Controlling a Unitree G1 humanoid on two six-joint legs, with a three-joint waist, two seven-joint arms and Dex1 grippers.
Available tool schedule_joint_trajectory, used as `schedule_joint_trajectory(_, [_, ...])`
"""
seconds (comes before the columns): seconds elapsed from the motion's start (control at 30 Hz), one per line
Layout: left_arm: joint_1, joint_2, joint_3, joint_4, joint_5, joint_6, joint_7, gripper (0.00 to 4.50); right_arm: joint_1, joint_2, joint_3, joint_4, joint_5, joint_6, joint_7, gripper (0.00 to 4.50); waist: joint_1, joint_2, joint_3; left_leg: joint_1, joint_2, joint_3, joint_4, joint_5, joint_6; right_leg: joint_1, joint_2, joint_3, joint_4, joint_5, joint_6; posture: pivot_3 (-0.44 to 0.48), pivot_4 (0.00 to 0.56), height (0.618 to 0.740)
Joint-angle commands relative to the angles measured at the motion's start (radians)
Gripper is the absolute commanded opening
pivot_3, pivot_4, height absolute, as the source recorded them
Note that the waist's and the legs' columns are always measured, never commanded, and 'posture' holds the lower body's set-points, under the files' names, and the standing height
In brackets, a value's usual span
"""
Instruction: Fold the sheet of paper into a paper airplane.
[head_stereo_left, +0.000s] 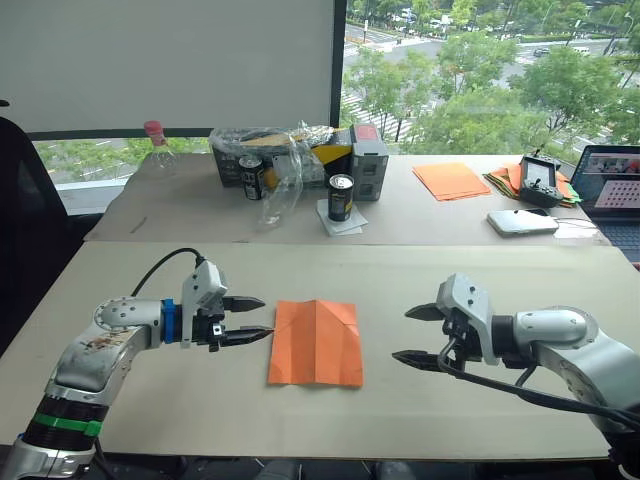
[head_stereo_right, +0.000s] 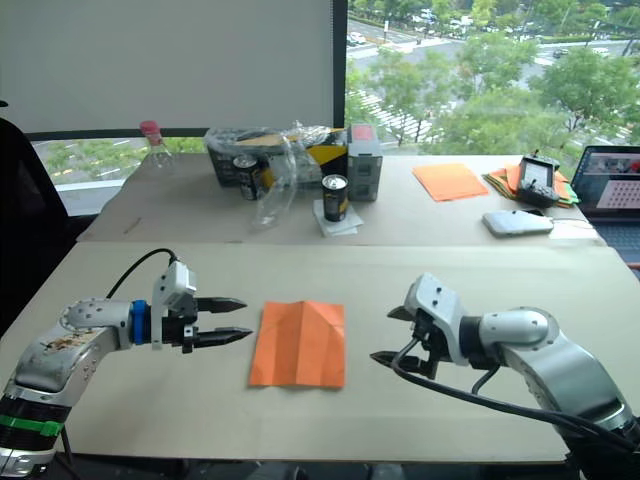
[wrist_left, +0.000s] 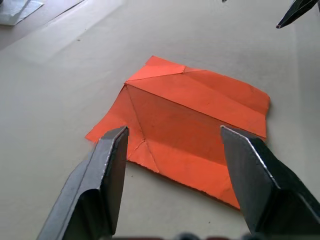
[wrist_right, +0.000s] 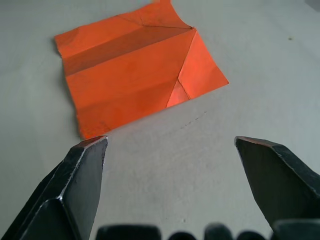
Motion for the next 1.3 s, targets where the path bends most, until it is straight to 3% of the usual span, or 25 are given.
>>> schedule_joint_trajectory(0.03, [-0.029, -0.022, -0.021, 0.006, 0.041, -0.019, 0.040, 1.65, -0.034, 0.009, -0.005, -0.020, 0.003, 0.015, -0.024, 4.50, -0.002, 0.000, 0.000, 0.000, 0.000, 0.000, 0.000, 0.000, 0.000, 0.000, 0.000, 0.000, 0.000, 0.000, 0.000, 0.000, 0.150, 0.695])
schedule_joint_trajectory(0.13, [-0.034, -0.033, -0.030, 0.013, 0.056, -0.019, 0.053, 0.63, -0.052, 0.019, 0.000, -0.019, 0.010, 0.031, -0.039, 4.50, -0.002, 0.000, 0.000, 0.000, 0.000, 0.000, 0.000, 0.000, 0.000, 0.000, 0.000, 0.000, -0.001, 0.000, 0.000, 0.000, 0.150, 0.695])
schedule_joint_trajectory(0.2, [-0.042, -0.046, -0.039, 0.029, 0.069, -0.025, 0.066, 0.00, -0.087, 0.039, 0.014, -0.001, -0.002, 0.029, -0.053, 3.96, -0.002, 0.000, 0.000, 0.000, 0.000, 0.000, 0.000, 0.000, 0.000, 0.000, 0.000, 0.000, -0.001, 0.000, 0.000, 0.000, 0.150, 0.695])
schedule_joint_trajectory(0.57, [-0.014, -0.171, -0.106, 0.021, 0.123, -0.024, 0.169, 0.00, -0.249, 0.077, 0.245, 0.192, -0.204, -0.055, -0.024, 0.12, -0.006, 0.000, 0.000, 0.000, -0.001, 0.001, 0.000, 0.000, 0.000, -0.001, 0.000, 0.002, -0.001, 0.001, 0.001, 0.000, 0.150, 0.695])
schedule_joint_trajectory(0.7, [-0.018, -0.228, -0.116, 0.033, 0.113, 0.001, 0.211, 0.00, -0.263, 0.094, 0.265, 0.218, -0.228, -0.051, -0.012, 0.05, -0.004, 0.000, 0.000, -0.001, -0.001, 0.001, 0.001, 0.000, 0.000, -0.001, 0.000, 0.002, -0.002, 0.001, 0.002, 0.000, 0.150, 0.695])
schedule_joint_trajectory(1.0, [-0.002, -0.231, -0.214, 0.049, 0.206, 0.031, 0.246, 0.00, -0.242, 0.119, 0.320, 0.209, -0.256, -0.022, 0.021, 0.05, -0.003, 0.000, 0.000, 0.000, -0.001, 0.001, 0.001, 0.000, 0.001, 0.000, 0.000, 0.002, -0.001, 0.001, 0.002, 0.000, 0.150, 0.695])
schedule_joint_trajectory(1.3, [-0.007, -0.230, -0.239, 0.046, 0.228, 0.060, 0.266, 0.00, -0.209, 0.167, 0.361, 0.204, -0.264, -0.015, 0.023, 0.05, -0.001, 0.000, 0.000, 0.002, -0.001, 0.001, 0.001, 0.000, 0.001, 0.002, 0.000, 0.002, -0.001, 0.002, 0.003, 0.000, 0.150, 0.695])
